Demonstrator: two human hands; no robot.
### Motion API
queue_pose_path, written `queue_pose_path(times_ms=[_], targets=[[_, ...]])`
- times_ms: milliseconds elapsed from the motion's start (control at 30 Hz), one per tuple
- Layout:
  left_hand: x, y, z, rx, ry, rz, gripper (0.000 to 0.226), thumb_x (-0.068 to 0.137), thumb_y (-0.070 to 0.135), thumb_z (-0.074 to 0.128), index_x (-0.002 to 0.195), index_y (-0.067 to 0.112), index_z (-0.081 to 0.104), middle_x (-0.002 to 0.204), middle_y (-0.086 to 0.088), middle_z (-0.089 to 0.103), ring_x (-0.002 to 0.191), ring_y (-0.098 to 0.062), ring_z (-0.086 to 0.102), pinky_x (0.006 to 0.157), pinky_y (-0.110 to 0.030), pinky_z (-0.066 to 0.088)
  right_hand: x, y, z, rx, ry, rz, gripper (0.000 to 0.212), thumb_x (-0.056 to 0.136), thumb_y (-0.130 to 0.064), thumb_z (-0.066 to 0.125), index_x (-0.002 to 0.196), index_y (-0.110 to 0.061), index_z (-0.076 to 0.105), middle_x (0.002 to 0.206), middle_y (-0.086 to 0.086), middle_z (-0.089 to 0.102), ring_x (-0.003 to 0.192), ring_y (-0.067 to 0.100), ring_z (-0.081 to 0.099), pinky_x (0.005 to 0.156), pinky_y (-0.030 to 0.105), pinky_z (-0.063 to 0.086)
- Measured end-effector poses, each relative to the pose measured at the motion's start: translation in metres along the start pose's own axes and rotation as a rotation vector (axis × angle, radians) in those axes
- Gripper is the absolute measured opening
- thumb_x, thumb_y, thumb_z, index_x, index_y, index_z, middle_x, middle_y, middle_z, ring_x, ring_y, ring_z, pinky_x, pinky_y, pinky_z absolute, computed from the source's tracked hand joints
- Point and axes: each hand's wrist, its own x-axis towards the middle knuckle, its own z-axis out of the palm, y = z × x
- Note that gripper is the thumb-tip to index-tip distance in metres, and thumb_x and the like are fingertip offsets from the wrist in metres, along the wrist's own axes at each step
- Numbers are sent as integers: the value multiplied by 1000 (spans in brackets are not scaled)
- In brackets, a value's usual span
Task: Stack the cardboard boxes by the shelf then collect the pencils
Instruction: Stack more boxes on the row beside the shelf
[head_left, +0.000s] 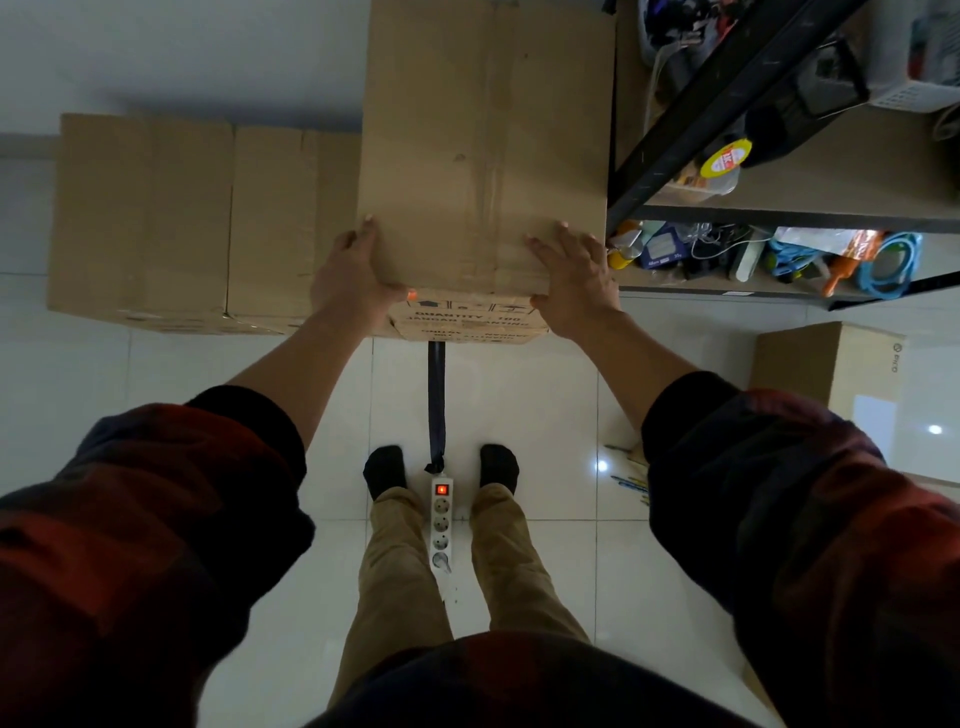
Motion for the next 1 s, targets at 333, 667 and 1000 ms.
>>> queue_pose_path(times_ms=[333, 667, 1000], targets=[[-5, 4, 1, -31, -26, 1, 105, 71, 36, 84, 155, 24, 21, 152, -6, 34, 133, -30, 44, 107, -41, 39, -6, 4, 1, 20, -7, 1, 81, 86, -20, 69, 152, -39, 25, 162, -3, 8, 146, 30, 8, 108, 60, 36], [-51, 7, -1, -307, -120, -109, 71, 85, 21, 74, 147, 14, 40, 145, -9, 44, 127, -26, 49, 93, -23, 42, -43, -8, -4, 188, -77, -18, 63, 88, -26, 64, 146, -26, 40, 154, 0, 34, 140, 26, 29, 110, 50, 36], [-155, 31, -1, -422, -351, -56, 58, 93, 23, 66, 145, 13, 41, 139, -2, 46, 128, -21, 45, 100, -26, 39, -137, -18, -17, 743, -130, 184, 54, 95, -13, 57, 146, -15, 39, 142, 6, 46, 135, 27, 42, 96, 21, 44]])
